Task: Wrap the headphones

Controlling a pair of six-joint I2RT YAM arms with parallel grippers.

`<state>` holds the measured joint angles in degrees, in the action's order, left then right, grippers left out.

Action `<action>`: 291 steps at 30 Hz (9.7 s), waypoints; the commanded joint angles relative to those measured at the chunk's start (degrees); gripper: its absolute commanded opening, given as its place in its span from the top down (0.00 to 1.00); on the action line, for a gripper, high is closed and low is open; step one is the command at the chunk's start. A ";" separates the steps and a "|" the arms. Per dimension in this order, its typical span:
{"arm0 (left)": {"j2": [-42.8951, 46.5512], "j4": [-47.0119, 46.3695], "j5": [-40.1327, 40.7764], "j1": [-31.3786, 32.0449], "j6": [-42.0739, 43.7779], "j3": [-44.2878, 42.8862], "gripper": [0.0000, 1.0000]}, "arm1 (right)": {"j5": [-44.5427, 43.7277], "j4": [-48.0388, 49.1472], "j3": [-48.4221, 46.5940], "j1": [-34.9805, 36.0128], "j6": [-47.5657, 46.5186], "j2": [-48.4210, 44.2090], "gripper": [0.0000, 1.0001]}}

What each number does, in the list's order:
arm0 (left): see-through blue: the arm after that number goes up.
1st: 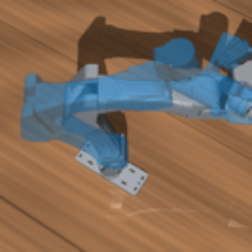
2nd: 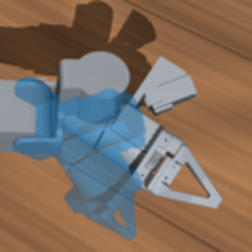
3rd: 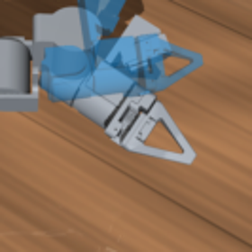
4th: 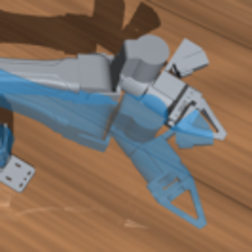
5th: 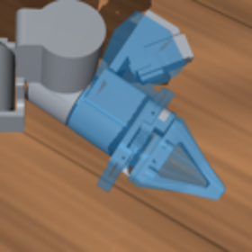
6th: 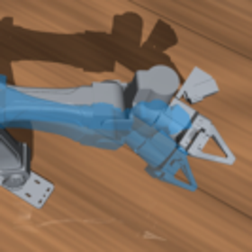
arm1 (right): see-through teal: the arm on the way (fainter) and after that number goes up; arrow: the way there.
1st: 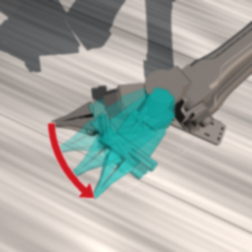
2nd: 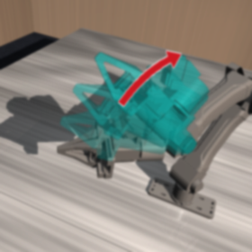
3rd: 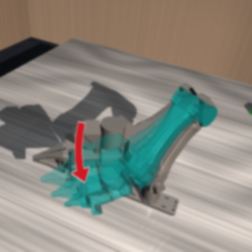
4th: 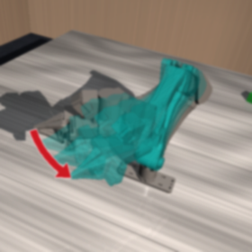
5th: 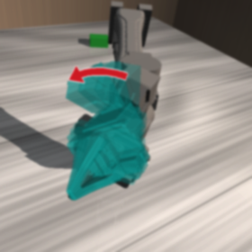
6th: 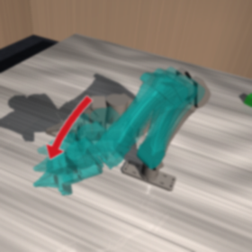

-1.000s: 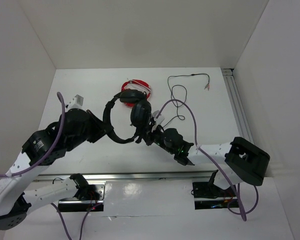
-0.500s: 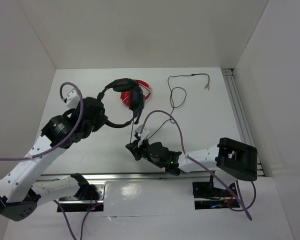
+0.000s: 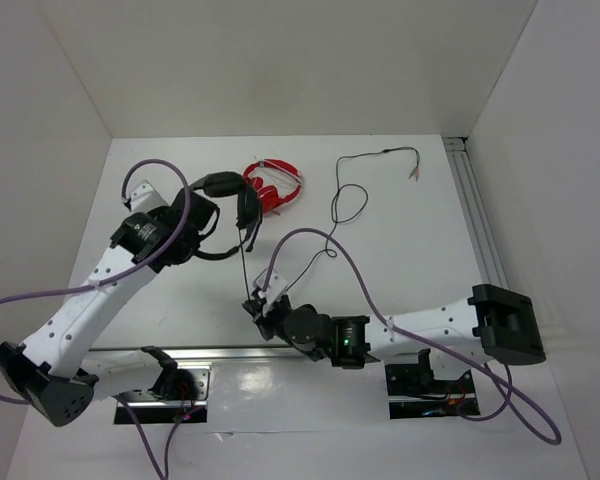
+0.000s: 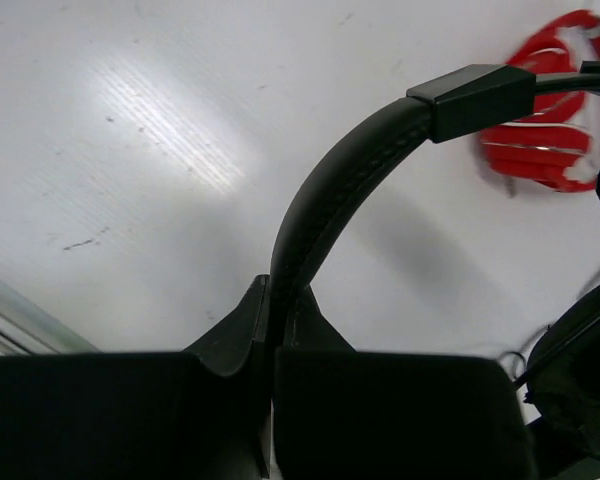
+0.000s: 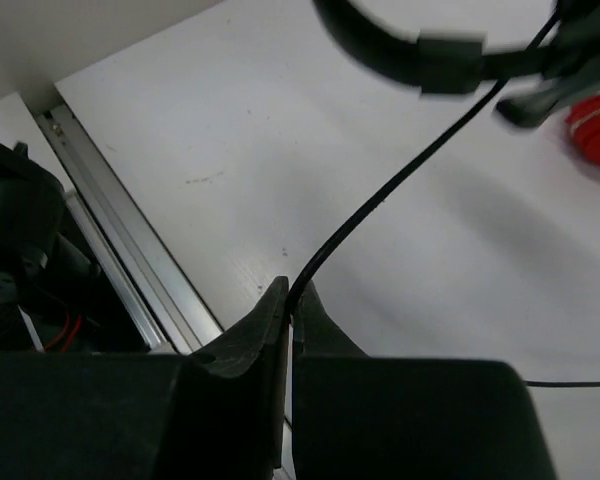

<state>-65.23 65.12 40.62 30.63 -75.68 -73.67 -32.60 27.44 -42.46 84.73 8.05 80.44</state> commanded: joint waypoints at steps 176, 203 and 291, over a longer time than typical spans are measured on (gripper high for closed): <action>13.11 -10.09 -47.56 13.66 45.98 -3.75 1.00 | 39.75 -21.50 -20.40 -49.49 -11.50 1.57 1.00; 2.30 -5.01 -21.90 10.69 25.75 -22.56 1.00 | 56.51 50.87 -6.05 -32.17 24.20 33.97 0.79; 5.73 -6.14 -30.68 18.85 44.05 -20.45 1.00 | 59.58 6.69 -16.35 -45.63 4.66 16.29 0.72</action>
<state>-60.31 63.94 13.65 49.17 -27.22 -90.48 22.02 13.06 -61.17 38.09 1.83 91.90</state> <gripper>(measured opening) 0.093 0.273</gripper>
